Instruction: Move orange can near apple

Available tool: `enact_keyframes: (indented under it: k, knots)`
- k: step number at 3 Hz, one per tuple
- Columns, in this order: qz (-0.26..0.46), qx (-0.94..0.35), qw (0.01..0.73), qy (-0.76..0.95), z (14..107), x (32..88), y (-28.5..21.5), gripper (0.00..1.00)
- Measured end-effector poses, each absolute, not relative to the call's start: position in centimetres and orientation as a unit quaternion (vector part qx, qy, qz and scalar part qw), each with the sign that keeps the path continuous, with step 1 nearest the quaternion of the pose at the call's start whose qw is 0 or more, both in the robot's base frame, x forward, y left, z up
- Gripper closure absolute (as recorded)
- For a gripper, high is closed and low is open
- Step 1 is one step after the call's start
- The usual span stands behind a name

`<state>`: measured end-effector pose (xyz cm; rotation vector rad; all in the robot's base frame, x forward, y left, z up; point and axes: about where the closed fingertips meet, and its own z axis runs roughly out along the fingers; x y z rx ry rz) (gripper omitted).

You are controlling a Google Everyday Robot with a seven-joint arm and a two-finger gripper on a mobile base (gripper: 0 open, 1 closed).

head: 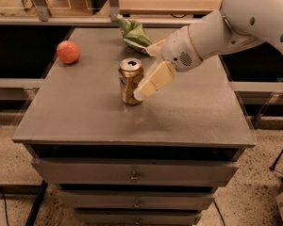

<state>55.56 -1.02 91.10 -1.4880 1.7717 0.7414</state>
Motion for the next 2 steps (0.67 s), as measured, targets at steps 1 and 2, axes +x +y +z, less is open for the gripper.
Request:
enact_keyframes:
  k: [1,2]
  knots:
    - [0.313,-0.565,0.361,0.673,90.5,55.7,0.2,0.0]
    - [0.336,-0.557,0.377,0.659,90.1,55.7,1.3,0.0]
